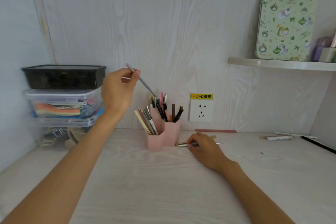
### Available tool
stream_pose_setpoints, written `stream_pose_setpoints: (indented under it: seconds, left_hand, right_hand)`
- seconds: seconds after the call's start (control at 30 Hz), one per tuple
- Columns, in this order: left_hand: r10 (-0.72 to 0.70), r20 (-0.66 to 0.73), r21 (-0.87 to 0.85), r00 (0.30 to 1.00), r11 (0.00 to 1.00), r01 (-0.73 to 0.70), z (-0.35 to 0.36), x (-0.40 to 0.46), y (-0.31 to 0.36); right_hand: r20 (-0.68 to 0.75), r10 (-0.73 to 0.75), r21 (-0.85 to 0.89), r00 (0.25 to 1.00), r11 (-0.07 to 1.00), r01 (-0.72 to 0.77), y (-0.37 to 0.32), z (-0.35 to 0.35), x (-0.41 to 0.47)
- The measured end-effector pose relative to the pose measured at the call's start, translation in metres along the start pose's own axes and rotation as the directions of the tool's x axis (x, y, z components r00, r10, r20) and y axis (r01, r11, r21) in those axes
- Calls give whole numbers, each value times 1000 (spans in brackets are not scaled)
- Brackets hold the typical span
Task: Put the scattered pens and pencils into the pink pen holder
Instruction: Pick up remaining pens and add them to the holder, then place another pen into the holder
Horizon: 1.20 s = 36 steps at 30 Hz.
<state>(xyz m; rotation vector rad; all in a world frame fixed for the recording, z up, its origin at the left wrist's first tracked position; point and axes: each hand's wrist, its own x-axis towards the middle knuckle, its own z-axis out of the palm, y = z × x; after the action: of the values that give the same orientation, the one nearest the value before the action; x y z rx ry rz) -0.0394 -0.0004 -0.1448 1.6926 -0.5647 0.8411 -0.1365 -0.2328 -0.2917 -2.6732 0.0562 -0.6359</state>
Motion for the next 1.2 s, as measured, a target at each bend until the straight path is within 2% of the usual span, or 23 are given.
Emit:
stream_pose_setpoints:
  seconds: [0.17,0.3,0.37,0.43,0.5,0.57,0.63,0.67,0.73,0.8,0.83,0.9,0.93,1.03,1.2]
  left_hand:
    - [-33,224,349,974,936,-48,38,-9,-15]
    - [-196,342,452,919,892,21,53,-6,-23]
    - [-211,364,506,907,863,-2,55,-5,-22]
    - [-90,278,432,956,901,-41,54,-12,-21]
    - [120,170,290,978,942,-166,49,-22,-21]
    - [263,266,303,927,890,-339,47,-33,-21]
    - [317,369,385,873,803,-455,46,-47,-24]
    - [355,361,399,862,776,-488,43,-56,-22]
    - [518,269,325,812,745,-583,41,-78,-17]
    - [601,322,244,731,694,-677,44,-106,-13]
    - [559,425,236,712,690,-684,47,-120,-12]
    - [326,644,303,693,722,-621,61,-138,-13]
    - [214,702,336,680,742,-580,69,-143,-17]
    - [51,755,393,654,763,-513,83,-148,-25]
    - [50,696,384,716,816,-431,65,-135,-33]
  right_hand:
    - [10,-9,64,1000,998,8,4,-2,-1]
    - [6,-25,96,1000,995,24,8,-4,-3]
    - [-9,-24,97,1000,995,25,8,-4,-2]
    - [-2,-11,102,1000,995,11,8,-3,-2]
    - [5,-3,99,1000,995,3,8,-3,-2]
    - [6,-2,99,1000,995,2,8,-3,-3]
    - [10,-7,91,1000,996,6,9,-3,-3]
    - [15,-14,84,1000,996,12,9,-4,-4]
    - [11,-18,94,1000,995,17,9,-7,-3]
    - [-55,16,162,998,987,-7,10,-14,0]
    - [-109,62,226,992,973,-35,9,-17,1]
    - [-229,184,392,956,916,-82,7,-25,2]
    - [-275,237,460,932,883,-89,6,-27,2]
    - [-322,338,599,884,796,-86,6,-33,-1]
    - [-335,464,821,820,570,12,-1,-52,-5]
